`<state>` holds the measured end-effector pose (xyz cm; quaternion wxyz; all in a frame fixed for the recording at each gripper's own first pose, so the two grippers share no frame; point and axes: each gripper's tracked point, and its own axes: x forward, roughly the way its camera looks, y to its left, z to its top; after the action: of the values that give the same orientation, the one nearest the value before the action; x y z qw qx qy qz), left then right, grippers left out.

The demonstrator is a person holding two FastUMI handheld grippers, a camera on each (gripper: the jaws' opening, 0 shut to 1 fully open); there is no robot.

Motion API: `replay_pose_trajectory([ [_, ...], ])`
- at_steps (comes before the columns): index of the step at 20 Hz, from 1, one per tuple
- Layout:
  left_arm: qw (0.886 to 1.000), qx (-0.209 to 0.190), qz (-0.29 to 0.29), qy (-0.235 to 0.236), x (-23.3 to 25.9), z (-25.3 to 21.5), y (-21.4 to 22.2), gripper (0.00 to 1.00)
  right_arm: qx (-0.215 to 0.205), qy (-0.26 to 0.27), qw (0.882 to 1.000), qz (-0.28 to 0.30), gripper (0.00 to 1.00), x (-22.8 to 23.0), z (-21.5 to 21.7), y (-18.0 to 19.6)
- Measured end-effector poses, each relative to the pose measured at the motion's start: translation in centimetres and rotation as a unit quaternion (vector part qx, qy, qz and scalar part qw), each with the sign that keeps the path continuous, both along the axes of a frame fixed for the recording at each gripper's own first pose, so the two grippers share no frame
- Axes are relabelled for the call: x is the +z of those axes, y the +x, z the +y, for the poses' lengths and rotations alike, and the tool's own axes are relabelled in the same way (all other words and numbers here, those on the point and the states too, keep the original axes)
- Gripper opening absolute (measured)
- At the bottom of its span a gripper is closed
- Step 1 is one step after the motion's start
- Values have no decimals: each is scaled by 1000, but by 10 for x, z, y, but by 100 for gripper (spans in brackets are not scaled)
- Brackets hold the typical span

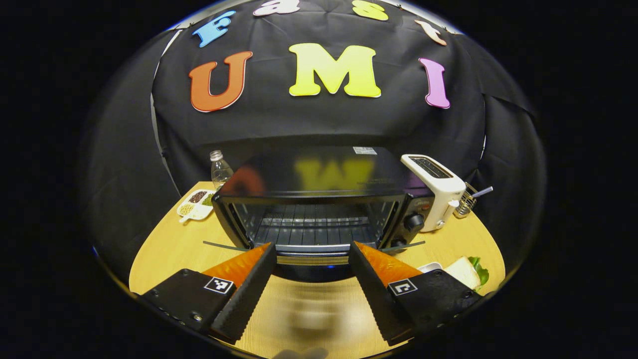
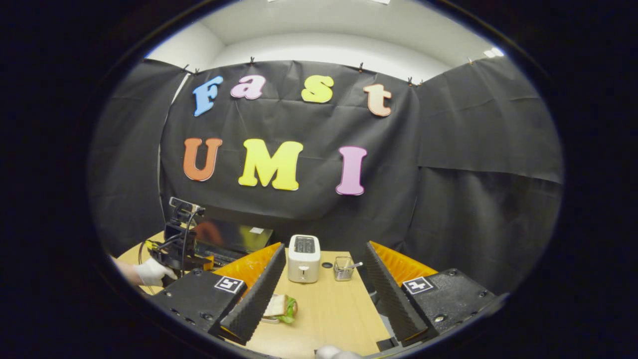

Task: Open the electric oven with the left hand, put the food in, and close the electric oven.

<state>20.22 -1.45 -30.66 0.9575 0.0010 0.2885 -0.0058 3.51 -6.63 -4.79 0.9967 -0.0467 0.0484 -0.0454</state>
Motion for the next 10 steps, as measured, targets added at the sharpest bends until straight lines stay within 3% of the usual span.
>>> replay_pose_trajectory([
  [10, 998, -8, 54, -6, -52, -3, -57, 97, -8, -2, 1000, 11, 100, -14, -4, -22],
])
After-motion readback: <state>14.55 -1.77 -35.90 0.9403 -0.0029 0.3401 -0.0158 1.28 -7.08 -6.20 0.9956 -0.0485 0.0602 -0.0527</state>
